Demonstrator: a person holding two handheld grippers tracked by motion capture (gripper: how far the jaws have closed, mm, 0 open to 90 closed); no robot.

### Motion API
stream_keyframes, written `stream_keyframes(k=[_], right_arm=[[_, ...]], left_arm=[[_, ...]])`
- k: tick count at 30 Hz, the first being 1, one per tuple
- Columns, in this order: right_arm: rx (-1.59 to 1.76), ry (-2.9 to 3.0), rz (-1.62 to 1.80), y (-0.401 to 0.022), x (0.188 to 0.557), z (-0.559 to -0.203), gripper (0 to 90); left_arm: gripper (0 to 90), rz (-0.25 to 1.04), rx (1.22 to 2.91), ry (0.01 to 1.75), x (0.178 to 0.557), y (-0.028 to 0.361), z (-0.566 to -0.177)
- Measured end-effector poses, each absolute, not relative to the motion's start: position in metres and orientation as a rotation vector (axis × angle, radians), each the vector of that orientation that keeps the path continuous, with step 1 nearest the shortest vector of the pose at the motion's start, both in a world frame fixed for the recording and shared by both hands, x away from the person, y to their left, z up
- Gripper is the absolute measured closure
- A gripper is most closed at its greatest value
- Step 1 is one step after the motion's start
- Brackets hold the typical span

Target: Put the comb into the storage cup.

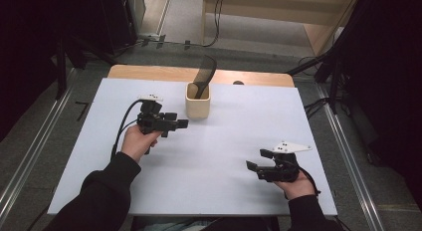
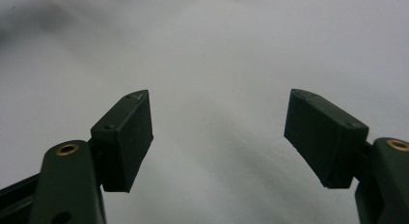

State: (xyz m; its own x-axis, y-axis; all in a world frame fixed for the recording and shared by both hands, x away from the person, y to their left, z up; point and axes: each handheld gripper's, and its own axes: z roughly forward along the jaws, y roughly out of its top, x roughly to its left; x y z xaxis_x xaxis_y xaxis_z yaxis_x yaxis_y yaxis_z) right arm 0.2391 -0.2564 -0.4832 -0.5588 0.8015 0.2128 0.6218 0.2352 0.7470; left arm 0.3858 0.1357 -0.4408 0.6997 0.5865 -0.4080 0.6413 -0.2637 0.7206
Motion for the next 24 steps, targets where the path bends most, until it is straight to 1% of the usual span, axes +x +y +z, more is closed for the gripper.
stream_keyframes(k=[24], right_arm=[[1.34, 2.303, 1.226, -0.255, 0.24, -0.484, 23.6]], left_arm=[[30.1, -0.112, 1.977, 0.943, 0.353, 0.147, -0.449]])
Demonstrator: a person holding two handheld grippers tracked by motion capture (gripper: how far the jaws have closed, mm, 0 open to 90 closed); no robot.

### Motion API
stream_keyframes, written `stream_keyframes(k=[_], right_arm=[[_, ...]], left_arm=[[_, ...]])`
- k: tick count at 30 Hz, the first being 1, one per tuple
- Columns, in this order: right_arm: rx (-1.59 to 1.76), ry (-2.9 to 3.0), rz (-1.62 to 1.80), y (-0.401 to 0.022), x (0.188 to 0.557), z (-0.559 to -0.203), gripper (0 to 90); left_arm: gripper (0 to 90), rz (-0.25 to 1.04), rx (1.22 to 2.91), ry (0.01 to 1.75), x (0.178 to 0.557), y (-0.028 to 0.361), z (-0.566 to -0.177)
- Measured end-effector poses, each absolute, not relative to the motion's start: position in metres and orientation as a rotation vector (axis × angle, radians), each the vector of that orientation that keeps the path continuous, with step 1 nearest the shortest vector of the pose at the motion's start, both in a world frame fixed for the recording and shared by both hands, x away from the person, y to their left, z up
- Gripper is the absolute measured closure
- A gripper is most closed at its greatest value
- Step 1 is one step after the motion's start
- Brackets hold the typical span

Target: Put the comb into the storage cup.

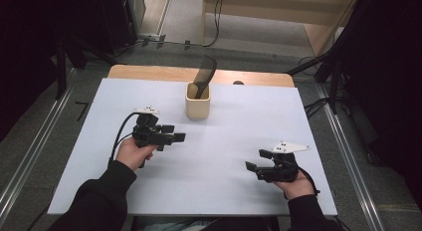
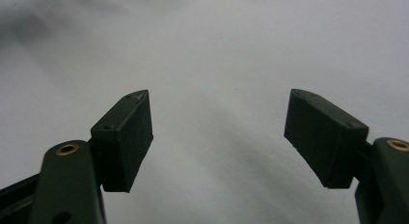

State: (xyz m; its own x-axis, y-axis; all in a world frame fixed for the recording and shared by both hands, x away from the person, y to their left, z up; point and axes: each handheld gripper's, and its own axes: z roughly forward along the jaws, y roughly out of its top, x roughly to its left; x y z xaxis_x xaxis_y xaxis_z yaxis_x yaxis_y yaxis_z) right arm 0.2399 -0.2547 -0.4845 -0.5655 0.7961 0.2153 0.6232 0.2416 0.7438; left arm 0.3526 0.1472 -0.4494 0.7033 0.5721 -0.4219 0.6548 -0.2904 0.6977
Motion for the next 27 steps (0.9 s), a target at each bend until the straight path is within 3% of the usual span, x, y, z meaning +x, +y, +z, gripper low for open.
stream_keyframes(k=[27], right_arm=[[1.35, 2.31, 1.216, -0.255, 0.241, -0.485, 23.6]], left_arm=[[30.1, -0.142, 2.013, 0.981, 0.32, 0.177, -0.46]])
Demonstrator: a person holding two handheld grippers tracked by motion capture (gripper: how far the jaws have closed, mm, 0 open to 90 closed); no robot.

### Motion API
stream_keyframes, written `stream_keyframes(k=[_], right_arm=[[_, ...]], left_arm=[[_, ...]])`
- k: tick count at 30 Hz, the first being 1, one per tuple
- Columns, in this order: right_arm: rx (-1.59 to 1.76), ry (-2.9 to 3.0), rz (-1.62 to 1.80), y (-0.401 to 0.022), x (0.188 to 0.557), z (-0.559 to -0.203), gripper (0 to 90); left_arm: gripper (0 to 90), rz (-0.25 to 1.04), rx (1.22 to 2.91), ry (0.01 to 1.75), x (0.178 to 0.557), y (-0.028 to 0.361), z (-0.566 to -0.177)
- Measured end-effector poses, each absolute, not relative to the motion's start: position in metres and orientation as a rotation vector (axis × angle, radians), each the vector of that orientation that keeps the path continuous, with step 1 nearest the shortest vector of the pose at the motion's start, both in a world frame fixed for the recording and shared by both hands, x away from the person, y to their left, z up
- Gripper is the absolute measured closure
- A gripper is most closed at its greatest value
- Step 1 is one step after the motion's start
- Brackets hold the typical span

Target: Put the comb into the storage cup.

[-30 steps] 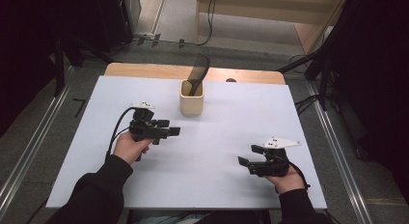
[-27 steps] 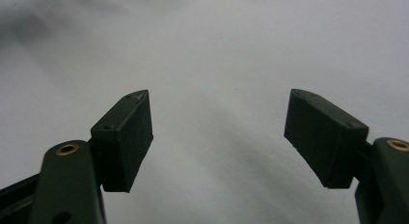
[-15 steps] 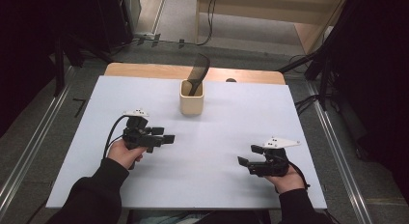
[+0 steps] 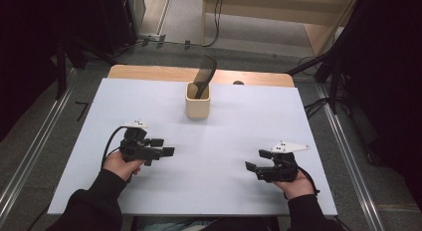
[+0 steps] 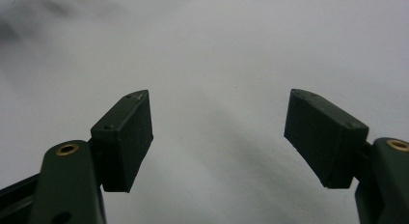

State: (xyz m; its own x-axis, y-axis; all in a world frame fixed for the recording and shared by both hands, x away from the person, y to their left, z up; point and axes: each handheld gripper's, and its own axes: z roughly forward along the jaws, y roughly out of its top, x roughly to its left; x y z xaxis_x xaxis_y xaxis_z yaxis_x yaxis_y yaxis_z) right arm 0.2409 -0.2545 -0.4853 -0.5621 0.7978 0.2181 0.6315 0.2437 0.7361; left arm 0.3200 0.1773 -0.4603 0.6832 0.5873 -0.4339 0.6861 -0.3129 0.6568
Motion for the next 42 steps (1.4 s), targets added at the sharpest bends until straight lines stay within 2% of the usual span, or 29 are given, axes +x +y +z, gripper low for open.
stream_keyframes(k=[42], right_arm=[[1.348, 2.332, 1.2, -0.254, 0.242, -0.487, 23.6]], left_arm=[[30.0, -0.115, 2.046, 1.013, 0.287, 0.217, -0.457]])
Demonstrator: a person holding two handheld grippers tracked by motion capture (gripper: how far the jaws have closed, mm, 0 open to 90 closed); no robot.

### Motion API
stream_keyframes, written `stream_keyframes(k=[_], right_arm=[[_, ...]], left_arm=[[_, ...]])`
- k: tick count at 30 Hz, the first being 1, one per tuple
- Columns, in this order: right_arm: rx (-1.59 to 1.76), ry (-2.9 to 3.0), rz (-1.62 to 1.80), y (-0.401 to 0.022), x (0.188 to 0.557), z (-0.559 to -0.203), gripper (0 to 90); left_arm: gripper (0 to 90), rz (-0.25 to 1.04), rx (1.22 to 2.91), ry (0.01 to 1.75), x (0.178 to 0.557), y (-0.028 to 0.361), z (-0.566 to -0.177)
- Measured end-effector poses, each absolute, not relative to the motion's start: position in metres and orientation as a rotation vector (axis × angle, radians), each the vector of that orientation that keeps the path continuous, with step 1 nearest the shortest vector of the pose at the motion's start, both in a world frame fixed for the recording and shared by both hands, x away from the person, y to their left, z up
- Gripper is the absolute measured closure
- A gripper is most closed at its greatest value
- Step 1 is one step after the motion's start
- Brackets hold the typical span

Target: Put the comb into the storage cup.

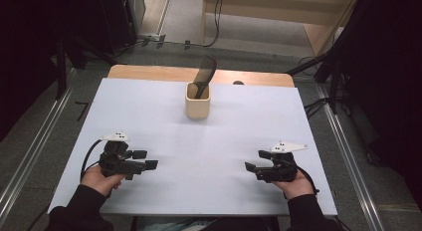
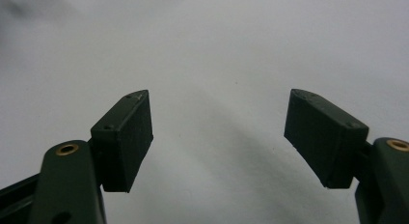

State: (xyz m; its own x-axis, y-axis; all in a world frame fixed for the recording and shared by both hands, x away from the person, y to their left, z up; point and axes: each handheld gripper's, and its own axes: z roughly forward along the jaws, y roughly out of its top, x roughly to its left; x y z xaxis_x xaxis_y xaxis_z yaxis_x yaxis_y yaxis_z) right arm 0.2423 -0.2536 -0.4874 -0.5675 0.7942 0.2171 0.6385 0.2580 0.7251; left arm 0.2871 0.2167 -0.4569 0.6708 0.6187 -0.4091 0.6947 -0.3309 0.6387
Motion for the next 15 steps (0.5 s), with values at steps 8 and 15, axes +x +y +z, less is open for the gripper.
stream_keyframes(k=[8, 15], right_arm=[[1.347, 2.336, 1.201, -0.2528, 0.2424, -0.4876, 23.6], [1.346, 2.338, 1.198, -0.2526, 0.2426, -0.4878, 23.6]], left_arm=[[30.0, -0.117, 2.054, 1.017, 0.2877, 0.2163, -0.4577], [30.0, -0.119, 2.058, 1.021, 0.2882, 0.2166, -0.4579]])
